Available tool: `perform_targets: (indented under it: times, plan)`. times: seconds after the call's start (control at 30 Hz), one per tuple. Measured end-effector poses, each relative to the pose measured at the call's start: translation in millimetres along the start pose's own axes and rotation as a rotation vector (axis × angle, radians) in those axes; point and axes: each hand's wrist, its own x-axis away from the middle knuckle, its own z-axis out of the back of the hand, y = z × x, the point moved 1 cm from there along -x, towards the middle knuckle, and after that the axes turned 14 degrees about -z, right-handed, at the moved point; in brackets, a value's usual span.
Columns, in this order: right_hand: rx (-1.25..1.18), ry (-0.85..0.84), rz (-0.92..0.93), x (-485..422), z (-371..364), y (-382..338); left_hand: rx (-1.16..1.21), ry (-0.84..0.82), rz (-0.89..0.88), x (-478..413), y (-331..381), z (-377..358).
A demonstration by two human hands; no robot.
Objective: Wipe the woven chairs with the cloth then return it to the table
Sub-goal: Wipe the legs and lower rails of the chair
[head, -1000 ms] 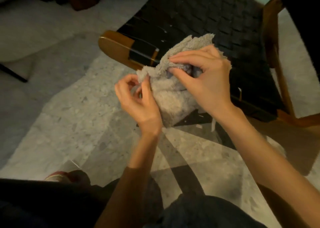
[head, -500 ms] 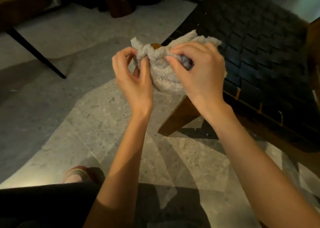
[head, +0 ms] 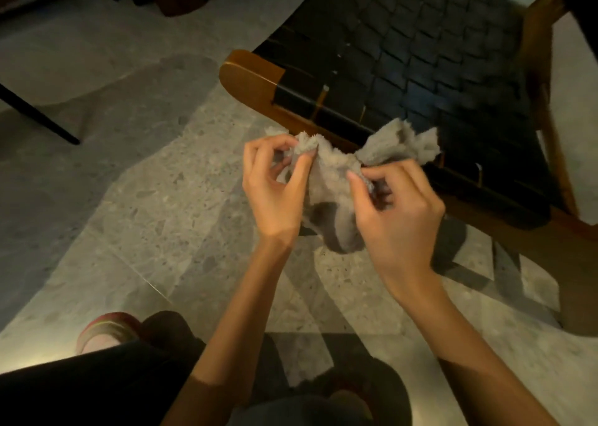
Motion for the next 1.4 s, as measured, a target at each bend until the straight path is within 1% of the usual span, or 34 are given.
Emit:
perform_targets:
  times: [0.1, 0.17, 0.23, 0.3, 0.33, 0.4, 0.47, 0.53, 0.63, 0.73, 0.8, 0.87, 0.93, 1.0, 1.1, 1.2, 1.27, 1.3, 1.4]
  plan:
    - [-0.125, -0.025, -0.215, 23, -16, 15, -0.029, -0.055, 0.025, 5, -7, 1]
    - [-0.266, 0.058, -0.376, 34, -31, 18, -0.041, -0.062, 0.024, 9, -9, 0]
    - [-0.451, 0.161, -0.549, 39, -46, 14, -0.009, -0.072, 0.060, 11, -11, -3]
    - [-0.630, 0.196, -0.683, 40, -59, 6, 0.046, -0.108, 0.123, 9, -11, -7]
    - [-0.685, 0.200, -0.713, 37, -65, 3, 0.067, -0.147, 0.130, 8, -12, -8]
    - [-0.657, 0.205, -0.691, 28, -72, 0, 0.061, -0.244, 0.085, 7, -17, -9]
    - [-0.585, 0.180, -0.641, 23, -77, 3, 0.032, -0.292, 0.083, 6, -22, -9]
    - [-0.569, 0.156, -0.626, 22, -82, 10, 0.013, -0.329, 0.088, 6, -28, -9]
    - [-0.535, 0.140, -0.616, 28, -91, 21, -0.030, -0.386, 0.047, 12, -39, -6]
    - [-0.489, 0.089, -0.635, 43, -108, 37, -0.006, -0.454, 0.087, 28, -59, 1]
    - [-0.451, 0.018, -0.658, 56, -122, 50, -0.061, -0.516, 0.148, 41, -78, 6]
    - [-0.424, -0.074, -0.676, 68, -136, 64, -0.176, -0.562, 0.142, 54, -95, 12]
    - [-0.380, -0.188, -0.704, 77, -150, 79, -0.170, -0.574, 0.125, 64, -112, 17]
    - [-0.344, -0.316, -0.742, 83, -163, 94, -0.162, -0.614, 0.195, 72, -129, 22]
    - [-0.284, -0.511, -0.848, 85, -179, 109, -0.137, -0.742, 0.325, 80, -156, 25]
    - [-0.242, -0.626, -0.988, 80, -190, 117, -0.207, -0.809, 0.367, 84, -174, 26]
    - [-0.232, -0.644, -1.003, 76, -192, 118, -0.225, -0.821, 0.395, 86, -177, 25]
    - [-0.250, -0.628, -0.995, 75, -190, 118, -0.226, -0.816, 0.413, 87, -178, 24]
    - [-0.336, -0.511, -0.936, 75, -178, 112, -0.234, -0.729, 0.409, 88, -170, 24]
